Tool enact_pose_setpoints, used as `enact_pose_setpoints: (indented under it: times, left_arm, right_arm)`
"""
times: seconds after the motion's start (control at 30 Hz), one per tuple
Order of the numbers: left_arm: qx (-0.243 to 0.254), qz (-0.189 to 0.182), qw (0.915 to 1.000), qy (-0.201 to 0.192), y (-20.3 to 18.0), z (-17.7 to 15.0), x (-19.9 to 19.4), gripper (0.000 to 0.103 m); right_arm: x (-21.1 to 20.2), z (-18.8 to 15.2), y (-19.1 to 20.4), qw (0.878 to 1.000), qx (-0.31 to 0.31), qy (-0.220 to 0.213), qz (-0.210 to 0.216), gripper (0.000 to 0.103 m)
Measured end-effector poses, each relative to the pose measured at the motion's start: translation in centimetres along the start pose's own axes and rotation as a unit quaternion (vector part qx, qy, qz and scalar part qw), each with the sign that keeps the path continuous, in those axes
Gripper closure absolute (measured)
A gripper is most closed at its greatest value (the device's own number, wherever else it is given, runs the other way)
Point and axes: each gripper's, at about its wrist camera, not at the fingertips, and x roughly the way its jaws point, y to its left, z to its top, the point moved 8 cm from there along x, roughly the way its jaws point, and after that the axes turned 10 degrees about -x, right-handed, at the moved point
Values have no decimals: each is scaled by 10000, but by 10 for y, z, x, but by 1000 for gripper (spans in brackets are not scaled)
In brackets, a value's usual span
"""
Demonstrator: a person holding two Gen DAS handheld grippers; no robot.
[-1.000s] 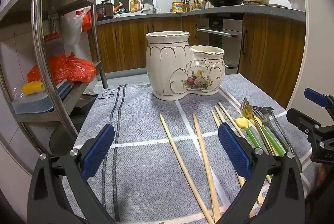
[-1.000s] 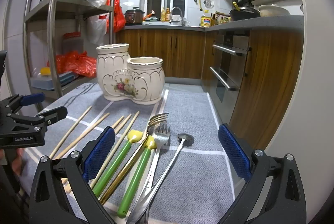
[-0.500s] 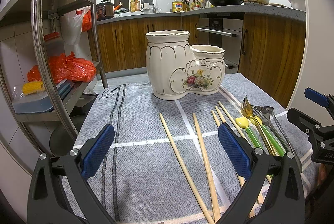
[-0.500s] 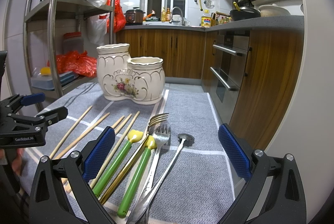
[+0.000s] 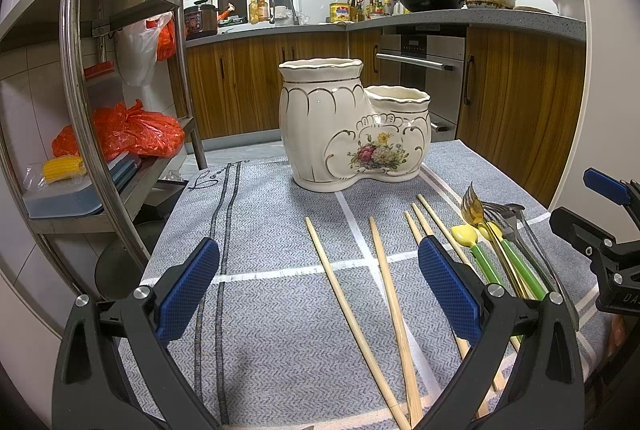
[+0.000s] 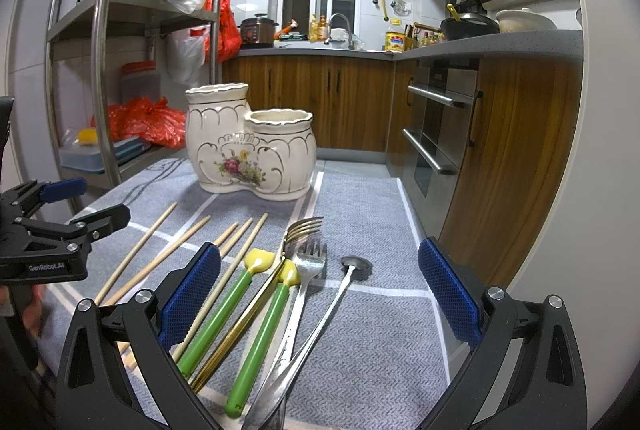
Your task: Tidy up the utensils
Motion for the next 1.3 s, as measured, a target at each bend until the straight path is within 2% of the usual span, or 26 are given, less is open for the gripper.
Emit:
enact_pose_setpoints:
  times: [0.4,0.7,0.83,1.03,1.2,1.3]
  left_arm:
    - [-7,-16,10000,42,1,-2,0,5]
    - [175,-19,9998,58,-8,-6,3,5]
    - [173,-99,9997,165,-8,-6,5,5]
    - [140,-94,9997,193,-7,-6,4,5]
    - [99,-191,9987,454,-3,-1,8,5]
    - [446,-54,9977,514,-1,4,5,5]
  right_arm:
    - [-2,2,0,10000,-6,-69,39,5]
    - [-3,3,-1,9998,132,-125,-16,5]
    - [9,-5,-13,9985,445,301,-81,5]
    - [12,-17,-26,9946,898,528,-8,5]
    - [6,-20,-35,9930,797,874,-78,5]
    - [2,-15,-49,9915,742,1058,-177,5]
